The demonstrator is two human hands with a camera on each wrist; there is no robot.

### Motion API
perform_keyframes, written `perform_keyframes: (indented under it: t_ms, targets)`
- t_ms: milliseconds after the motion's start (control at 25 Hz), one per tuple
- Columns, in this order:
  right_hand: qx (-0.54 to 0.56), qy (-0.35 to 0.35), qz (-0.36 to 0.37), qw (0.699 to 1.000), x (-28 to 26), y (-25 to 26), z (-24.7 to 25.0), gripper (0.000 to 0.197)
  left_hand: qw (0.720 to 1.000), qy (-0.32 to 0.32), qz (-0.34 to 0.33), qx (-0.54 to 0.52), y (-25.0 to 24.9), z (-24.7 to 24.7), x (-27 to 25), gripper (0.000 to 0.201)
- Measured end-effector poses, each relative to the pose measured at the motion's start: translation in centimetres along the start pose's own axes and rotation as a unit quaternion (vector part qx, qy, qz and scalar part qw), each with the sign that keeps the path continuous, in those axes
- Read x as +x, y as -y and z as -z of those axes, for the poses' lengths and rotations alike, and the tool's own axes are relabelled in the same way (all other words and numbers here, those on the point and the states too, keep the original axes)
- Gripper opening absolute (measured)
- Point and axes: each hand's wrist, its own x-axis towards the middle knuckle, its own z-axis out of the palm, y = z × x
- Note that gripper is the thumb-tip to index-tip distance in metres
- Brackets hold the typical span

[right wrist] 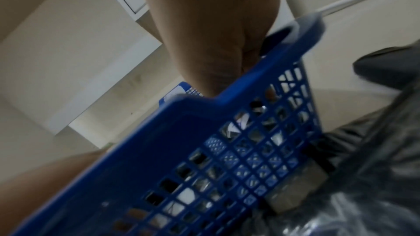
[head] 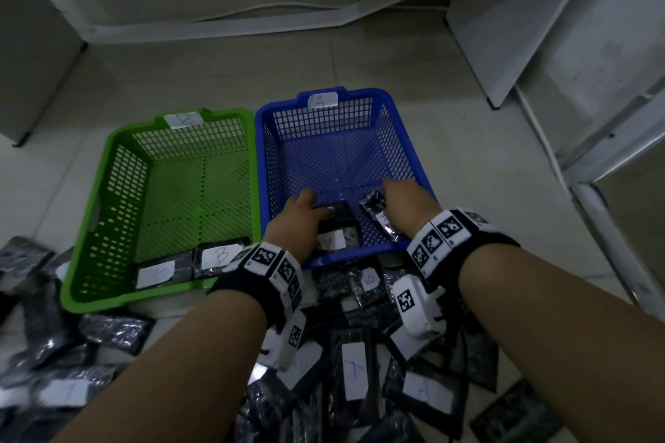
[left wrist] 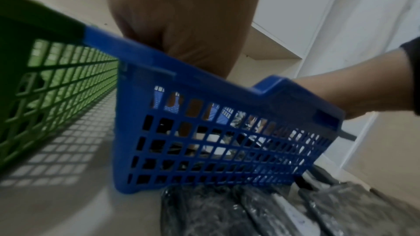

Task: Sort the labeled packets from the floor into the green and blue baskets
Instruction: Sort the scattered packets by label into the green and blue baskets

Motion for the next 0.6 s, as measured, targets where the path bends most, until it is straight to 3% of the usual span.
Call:
perform_keyframes:
  t_ms: [160,280,360,400,520,600]
  targets:
    - [0.146,-0.034,-0.072,0.986,0.4,0.3,-1.0,0.027,0.999,0.013,-0.046,-0.011,0.5,0.4,-0.2,0.047]
    - [0.166,0.012,-0.045,0.985,-0.4,0.4,-0.9,0.044,0.997,0.05,-0.058,0.002,0.4,0.9,-0.7,0.044]
    - [0.179,0.016,-0.016,0.984,-2.3,0.7,0.0,0.048,0.996,0.044,-0.045,-0.062,0.1,1.5,-1.8,0.041]
    - [0.196,-0.015,-0.003,0.98,-3.7,0.8,0.1,0.043,0.993,0.013,-0.04,-0.111,-0.1,1.7,-2.7,0.038]
    - [0.257,-0.192,0.038,0.946,-9.1,1.1,-1.1,0.019,0.953,-0.182,-0.066,-0.233,-1.1,0.9,-6.5,0.024]
    - [0.26,-0.211,0.056,0.941,-12.0,1.0,-2.9,0.015,0.933,-0.249,-0.103,-0.24,-1.9,-0.6,-9.5,0.016]
